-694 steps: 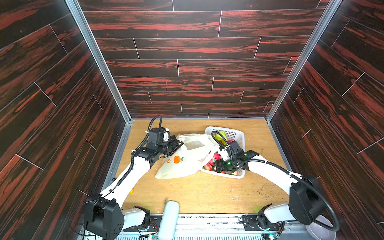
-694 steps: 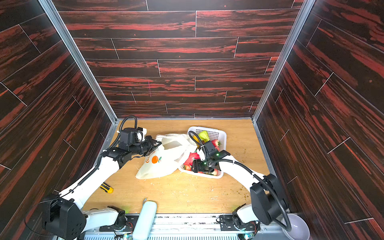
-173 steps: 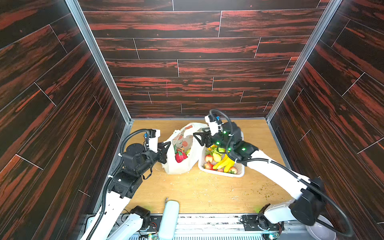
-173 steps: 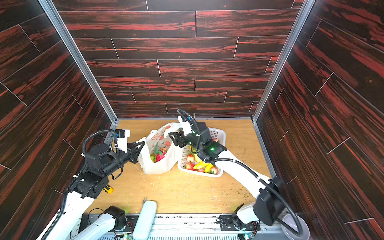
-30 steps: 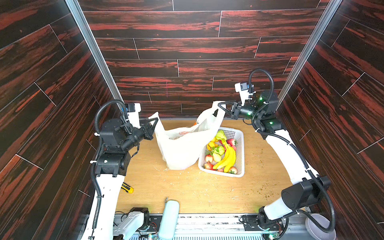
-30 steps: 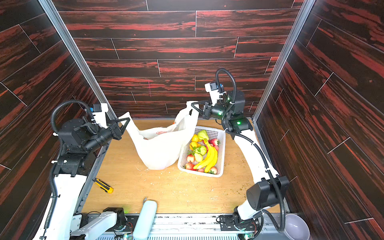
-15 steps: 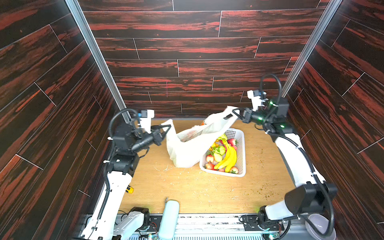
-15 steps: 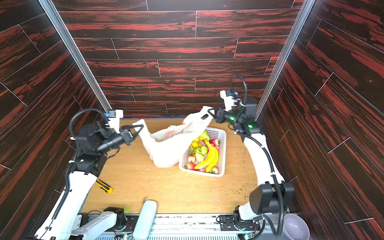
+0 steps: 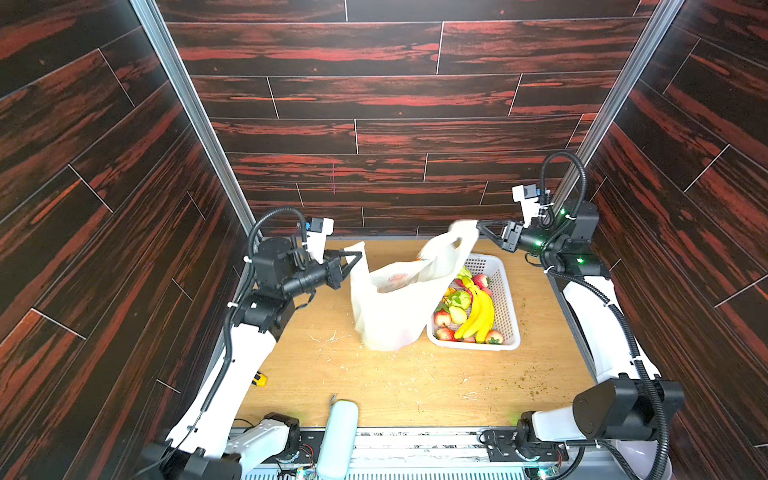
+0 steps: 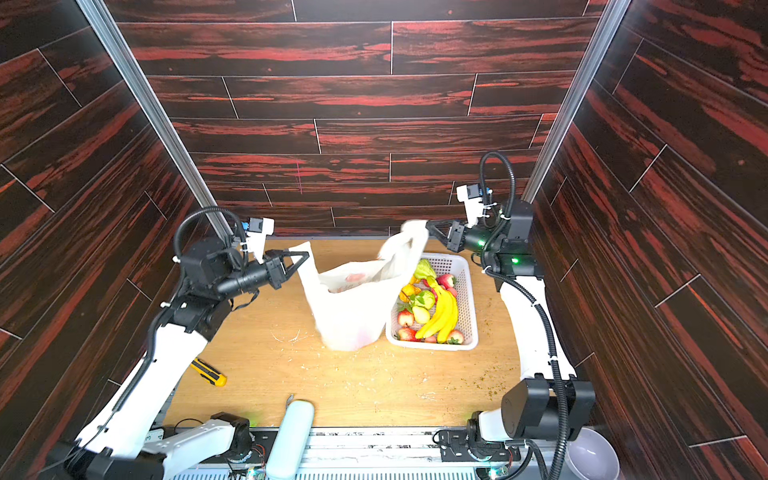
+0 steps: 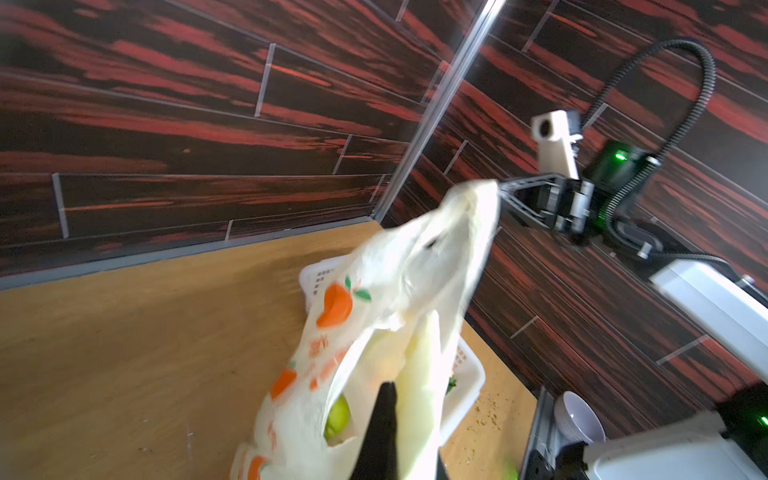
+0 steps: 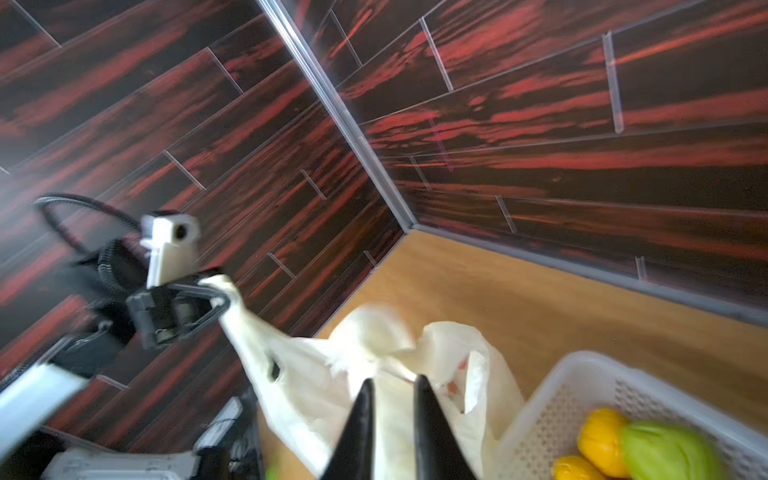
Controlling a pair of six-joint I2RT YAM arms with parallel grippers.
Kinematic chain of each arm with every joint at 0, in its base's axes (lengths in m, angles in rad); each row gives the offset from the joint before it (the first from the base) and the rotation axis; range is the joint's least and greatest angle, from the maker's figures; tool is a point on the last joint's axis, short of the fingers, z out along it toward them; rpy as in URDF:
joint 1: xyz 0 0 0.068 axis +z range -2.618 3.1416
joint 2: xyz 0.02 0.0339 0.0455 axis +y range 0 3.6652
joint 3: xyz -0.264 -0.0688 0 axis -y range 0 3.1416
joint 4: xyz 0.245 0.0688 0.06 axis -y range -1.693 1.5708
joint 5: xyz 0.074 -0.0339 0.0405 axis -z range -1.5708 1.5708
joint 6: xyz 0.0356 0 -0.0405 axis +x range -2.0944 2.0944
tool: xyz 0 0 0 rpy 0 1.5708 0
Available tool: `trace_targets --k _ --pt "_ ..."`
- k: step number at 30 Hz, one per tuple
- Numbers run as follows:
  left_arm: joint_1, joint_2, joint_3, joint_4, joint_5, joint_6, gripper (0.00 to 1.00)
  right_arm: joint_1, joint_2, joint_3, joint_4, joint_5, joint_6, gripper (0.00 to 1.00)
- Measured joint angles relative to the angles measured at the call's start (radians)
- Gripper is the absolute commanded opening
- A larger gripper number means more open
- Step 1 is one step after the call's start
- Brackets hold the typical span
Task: Place the fake fruits into the plastic bag and tie a complex knot
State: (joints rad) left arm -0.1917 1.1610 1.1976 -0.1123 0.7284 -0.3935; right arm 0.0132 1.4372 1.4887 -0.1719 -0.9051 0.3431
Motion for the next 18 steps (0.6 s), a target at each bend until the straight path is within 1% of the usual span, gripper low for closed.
trace_targets --k 2,4,7,9,11,13,16,18 --pt "0.017 0.030 0.007 0.001 0.018 0.000 0.00 -0.009 -0.001 0.001 -0.012 0.004 -0.019 0.51" --pt "0.026 0.048 0.009 0.013 0.038 0.001 0.00 -0.030 -0.010 -0.011 -0.008 0.011 -0.029 0.59" --pt "0.028 0.056 0.009 0.027 0.072 0.016 0.00 -0.053 -0.038 -0.022 -0.025 0.026 -0.059 0.61" --pt "0.028 0.055 0.009 0.034 0.094 0.037 0.00 -0.039 -0.064 -0.018 -0.047 0.028 -0.093 0.64" --pt "0.028 0.050 0.008 0.035 0.115 0.066 0.00 0.024 -0.080 0.014 -0.092 0.042 -0.156 0.66" --pt "0.028 0.043 0.002 0.034 0.134 0.096 0.00 0.125 -0.075 0.076 -0.145 0.053 -0.232 0.66" --pt "0.028 0.030 -0.009 0.029 0.168 0.148 0.00 0.284 -0.028 0.195 -0.208 0.051 -0.349 0.66" --pt "0.028 0.017 -0.020 0.029 0.189 0.186 0.00 0.372 0.023 0.270 -0.247 0.055 -0.436 0.66"
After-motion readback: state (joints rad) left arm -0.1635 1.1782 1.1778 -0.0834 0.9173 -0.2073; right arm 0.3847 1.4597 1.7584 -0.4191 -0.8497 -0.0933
